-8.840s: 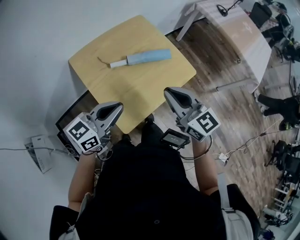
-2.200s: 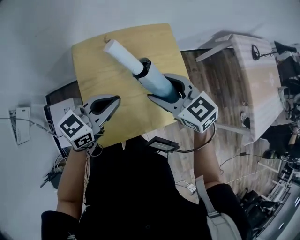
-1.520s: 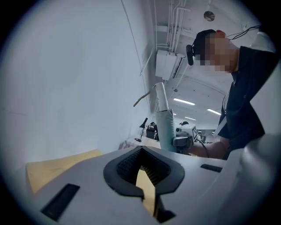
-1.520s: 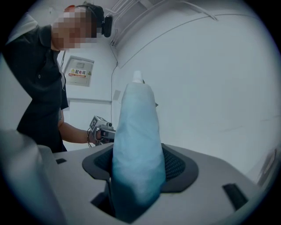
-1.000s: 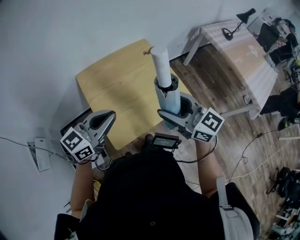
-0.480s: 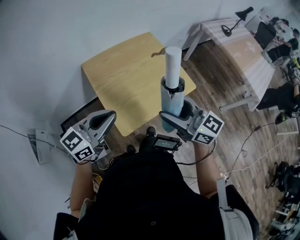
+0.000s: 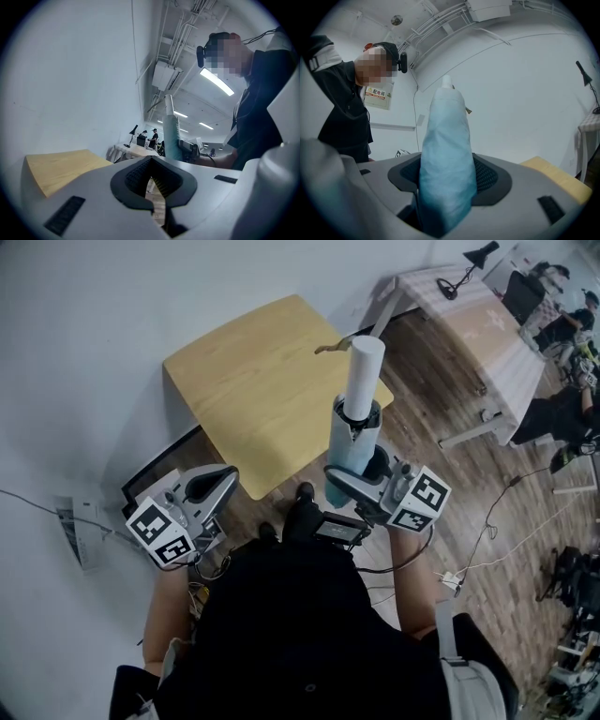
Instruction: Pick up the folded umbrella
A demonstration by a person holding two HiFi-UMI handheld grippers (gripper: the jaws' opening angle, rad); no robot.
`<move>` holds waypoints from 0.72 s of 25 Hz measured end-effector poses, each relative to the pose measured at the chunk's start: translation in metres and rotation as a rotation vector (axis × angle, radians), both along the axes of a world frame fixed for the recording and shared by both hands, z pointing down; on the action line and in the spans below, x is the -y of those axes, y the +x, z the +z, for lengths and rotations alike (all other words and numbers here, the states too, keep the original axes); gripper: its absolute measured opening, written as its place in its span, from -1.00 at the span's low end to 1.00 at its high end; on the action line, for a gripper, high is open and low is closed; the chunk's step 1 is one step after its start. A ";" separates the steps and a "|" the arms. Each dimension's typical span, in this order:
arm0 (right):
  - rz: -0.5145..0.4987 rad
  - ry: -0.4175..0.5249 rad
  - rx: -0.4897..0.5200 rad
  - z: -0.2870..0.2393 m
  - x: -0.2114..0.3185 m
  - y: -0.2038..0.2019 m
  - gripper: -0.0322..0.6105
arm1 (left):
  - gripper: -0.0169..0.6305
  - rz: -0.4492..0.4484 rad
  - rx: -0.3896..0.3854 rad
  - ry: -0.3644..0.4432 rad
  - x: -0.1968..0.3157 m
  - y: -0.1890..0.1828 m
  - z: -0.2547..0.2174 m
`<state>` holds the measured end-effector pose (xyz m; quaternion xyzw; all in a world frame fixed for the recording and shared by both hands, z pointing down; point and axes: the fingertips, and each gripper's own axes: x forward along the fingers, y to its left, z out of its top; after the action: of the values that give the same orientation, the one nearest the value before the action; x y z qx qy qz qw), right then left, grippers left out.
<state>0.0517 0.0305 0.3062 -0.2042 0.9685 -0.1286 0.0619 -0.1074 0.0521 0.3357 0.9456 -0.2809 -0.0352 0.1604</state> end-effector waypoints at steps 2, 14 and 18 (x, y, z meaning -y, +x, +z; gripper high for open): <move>0.009 -0.013 -0.005 0.006 0.001 0.001 0.03 | -0.91 0.016 -0.003 -0.010 0.005 0.004 0.005; 0.014 -0.046 -0.009 0.019 0.004 0.006 0.03 | -0.91 0.072 0.008 -0.015 0.008 0.023 0.005; 0.018 -0.044 -0.010 0.020 0.003 0.006 0.03 | -0.91 0.082 0.008 -0.013 0.008 0.024 0.004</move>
<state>0.0579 0.0278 0.3260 -0.2149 0.9639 -0.1480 0.0535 -0.0830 0.0446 0.3401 0.9555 -0.2426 -0.0228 0.1665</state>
